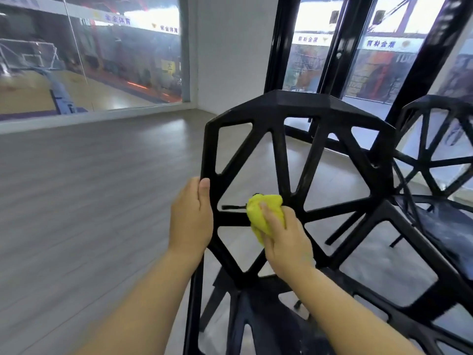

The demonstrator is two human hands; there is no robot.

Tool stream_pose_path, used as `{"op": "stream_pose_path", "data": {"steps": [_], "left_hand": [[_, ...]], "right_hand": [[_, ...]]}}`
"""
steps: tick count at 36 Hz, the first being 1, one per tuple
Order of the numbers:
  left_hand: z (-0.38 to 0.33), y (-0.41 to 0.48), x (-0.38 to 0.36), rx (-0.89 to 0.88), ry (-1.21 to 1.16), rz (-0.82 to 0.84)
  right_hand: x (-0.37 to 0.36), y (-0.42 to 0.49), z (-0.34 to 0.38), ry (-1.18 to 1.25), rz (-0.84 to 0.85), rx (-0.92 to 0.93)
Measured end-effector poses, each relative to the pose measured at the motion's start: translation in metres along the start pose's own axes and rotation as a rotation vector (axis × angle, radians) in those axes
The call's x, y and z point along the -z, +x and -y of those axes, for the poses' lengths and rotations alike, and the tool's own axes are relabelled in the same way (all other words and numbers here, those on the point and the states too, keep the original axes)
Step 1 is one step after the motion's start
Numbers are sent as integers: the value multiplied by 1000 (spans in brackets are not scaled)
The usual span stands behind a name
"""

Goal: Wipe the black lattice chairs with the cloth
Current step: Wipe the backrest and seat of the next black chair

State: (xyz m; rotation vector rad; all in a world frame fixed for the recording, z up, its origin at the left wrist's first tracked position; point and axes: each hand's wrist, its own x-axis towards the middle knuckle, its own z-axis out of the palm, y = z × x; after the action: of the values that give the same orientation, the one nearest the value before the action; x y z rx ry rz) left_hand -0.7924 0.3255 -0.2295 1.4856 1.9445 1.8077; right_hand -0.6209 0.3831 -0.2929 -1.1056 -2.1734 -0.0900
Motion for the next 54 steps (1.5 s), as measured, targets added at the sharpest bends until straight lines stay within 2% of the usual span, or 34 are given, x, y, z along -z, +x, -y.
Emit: {"op": "stream_pose_path", "data": {"steps": [2,4,6,9,12,15,17,19,22,24,27,28,31,34,40,44,50,54], "left_hand": [[-2,-2,0,9,38,30],[-3,-3,0,-6,82,33],[-3,-3,-1,-26,111,19],[-6,-4,-3,-32,133,6],[-8,-5,-4,-82,200,-47],[1,-4,-10,-404,507,-203],[7,-4,-14,-595,660,-240],[5,-4,-18,-759,724,-168],[4,-4,-24,-933,865,127],[4,-4,-27,-892,952,295],[8,-7,-35,-790,966,422],[7,-7,-35,-747,964,423],[10,-7,-38,-751,928,388],[9,-5,-39,-753,911,386],[9,-2,-41,-767,905,367],[11,-2,-42,-773,902,354],[12,-3,-43,-771,899,327],[15,-3,-45,-742,922,313]], "right_hand": [[3,-8,-28,-22,4,-110],[2,-16,-41,-53,30,-140],[-2,-16,-33,-18,-18,-202],[-12,-12,0,140,-62,-414],[-16,-11,28,170,-96,-273],[-12,-7,24,125,-72,-111],[-2,4,15,125,-114,-129],[10,21,3,138,-197,-176],[32,57,-10,169,-296,-173],[48,83,-10,169,-329,-130],[71,126,-2,131,-367,-79],[79,138,2,102,-358,-54],[90,165,8,-26,-266,11],[85,163,4,-63,-251,10],[40,78,-43,-27,-98,-23],[20,14,-62,-121,44,-16],[28,17,-68,-200,-1,15],[70,94,-71,-237,-228,-65]]}}
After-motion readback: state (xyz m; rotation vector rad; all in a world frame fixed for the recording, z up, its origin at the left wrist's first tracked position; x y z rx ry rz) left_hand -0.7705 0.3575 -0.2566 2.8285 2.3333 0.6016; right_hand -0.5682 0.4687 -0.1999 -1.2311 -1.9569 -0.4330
